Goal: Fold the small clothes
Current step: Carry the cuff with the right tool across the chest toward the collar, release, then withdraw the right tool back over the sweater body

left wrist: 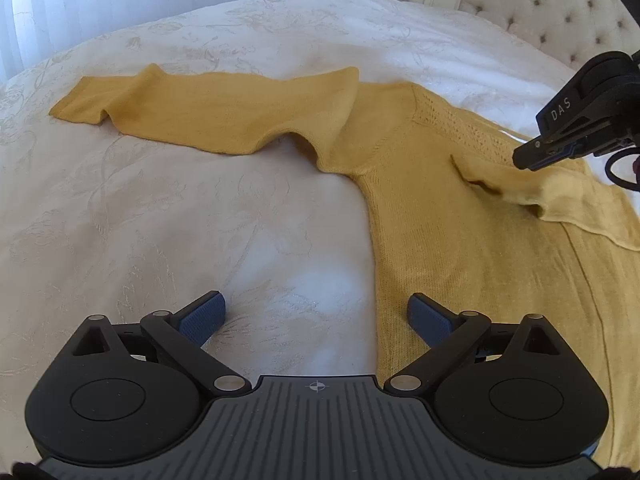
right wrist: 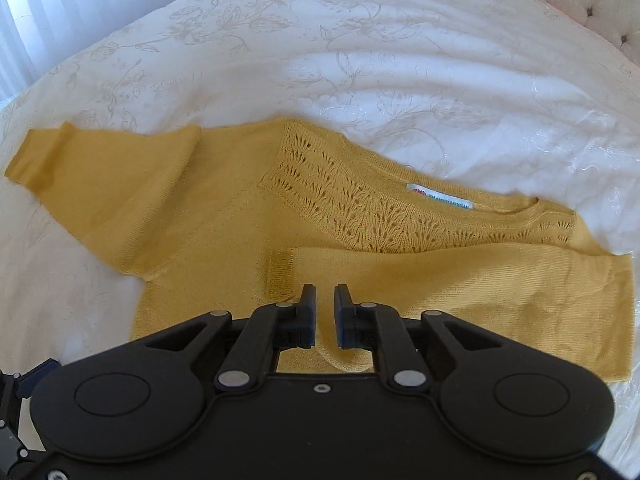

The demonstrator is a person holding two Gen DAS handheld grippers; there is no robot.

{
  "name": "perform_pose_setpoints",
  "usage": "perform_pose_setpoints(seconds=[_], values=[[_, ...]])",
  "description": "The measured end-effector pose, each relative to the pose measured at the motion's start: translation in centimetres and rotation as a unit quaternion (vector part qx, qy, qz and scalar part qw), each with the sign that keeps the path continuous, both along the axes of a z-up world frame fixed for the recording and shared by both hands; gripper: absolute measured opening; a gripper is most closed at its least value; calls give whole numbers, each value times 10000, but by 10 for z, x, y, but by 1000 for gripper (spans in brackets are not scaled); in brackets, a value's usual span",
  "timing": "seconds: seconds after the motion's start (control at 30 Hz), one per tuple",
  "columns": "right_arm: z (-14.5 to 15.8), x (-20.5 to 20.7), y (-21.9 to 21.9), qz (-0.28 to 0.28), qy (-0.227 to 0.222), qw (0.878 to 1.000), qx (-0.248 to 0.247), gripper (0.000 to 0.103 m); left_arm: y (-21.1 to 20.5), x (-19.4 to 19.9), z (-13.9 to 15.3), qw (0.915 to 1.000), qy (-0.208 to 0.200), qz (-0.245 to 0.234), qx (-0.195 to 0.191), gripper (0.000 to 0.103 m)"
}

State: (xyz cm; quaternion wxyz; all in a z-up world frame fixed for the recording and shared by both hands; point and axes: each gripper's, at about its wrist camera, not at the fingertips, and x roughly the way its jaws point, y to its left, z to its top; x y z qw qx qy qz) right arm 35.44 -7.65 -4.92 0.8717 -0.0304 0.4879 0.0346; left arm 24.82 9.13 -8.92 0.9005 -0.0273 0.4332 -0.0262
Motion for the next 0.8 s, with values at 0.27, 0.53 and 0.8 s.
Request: perform_pose_setpoints(seconds=[0.27, 0.53, 0.8], values=[[-4, 16, 12, -238, -105, 9996, -53, 47, -6, -6, -3, 9996, 129, -161, 207, 99], [-45, 14, 54, 15, -16, 9957, -925, 56, -6, -8, -2, 9996, 151, -196, 169, 99], [-24, 19, 42, -420, -268, 9982, -335, 12, -4, -8, 1, 9996, 186, -218, 22, 99]])
